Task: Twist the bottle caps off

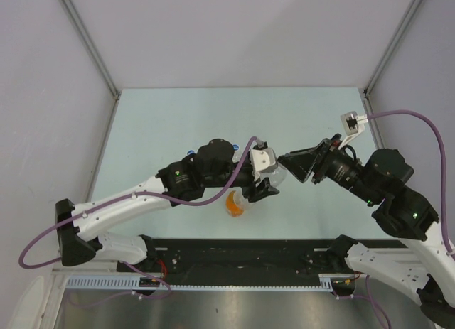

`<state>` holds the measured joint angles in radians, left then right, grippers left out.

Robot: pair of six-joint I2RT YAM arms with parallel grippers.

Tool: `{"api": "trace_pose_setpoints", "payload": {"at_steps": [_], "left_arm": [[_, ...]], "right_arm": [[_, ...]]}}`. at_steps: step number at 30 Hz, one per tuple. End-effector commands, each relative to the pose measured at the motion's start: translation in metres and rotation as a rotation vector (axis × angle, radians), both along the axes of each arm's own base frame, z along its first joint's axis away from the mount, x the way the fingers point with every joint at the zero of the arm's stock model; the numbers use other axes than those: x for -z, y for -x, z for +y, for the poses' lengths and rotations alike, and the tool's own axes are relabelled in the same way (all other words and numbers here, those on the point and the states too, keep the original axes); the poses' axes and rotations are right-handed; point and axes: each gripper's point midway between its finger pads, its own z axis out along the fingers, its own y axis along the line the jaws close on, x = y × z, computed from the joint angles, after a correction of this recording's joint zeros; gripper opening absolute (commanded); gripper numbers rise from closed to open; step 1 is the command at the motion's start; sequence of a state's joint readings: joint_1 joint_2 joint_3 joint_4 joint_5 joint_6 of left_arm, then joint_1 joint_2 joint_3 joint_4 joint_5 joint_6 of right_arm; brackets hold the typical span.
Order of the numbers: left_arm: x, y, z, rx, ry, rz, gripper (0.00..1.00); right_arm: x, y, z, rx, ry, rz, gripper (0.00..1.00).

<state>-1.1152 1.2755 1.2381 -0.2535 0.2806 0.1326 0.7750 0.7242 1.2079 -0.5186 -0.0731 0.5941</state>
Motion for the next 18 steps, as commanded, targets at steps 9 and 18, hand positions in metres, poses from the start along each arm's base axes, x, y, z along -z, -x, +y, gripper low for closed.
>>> {"api": "trace_pose_setpoints", "payload": {"at_steps": [9, 18], "left_arm": [[-0.032, 0.000, -0.001, -0.002, 0.080, -0.050, 0.00], [-0.032, 0.001, 0.000, 0.004, 0.080, -0.050, 0.00]], "right_arm": [[0.001, -0.002, 0.001, 0.007, 0.011, 0.007, 0.49], [0.008, -0.004, 0.002, 0.009, 0.029, 0.021, 0.26]]}}
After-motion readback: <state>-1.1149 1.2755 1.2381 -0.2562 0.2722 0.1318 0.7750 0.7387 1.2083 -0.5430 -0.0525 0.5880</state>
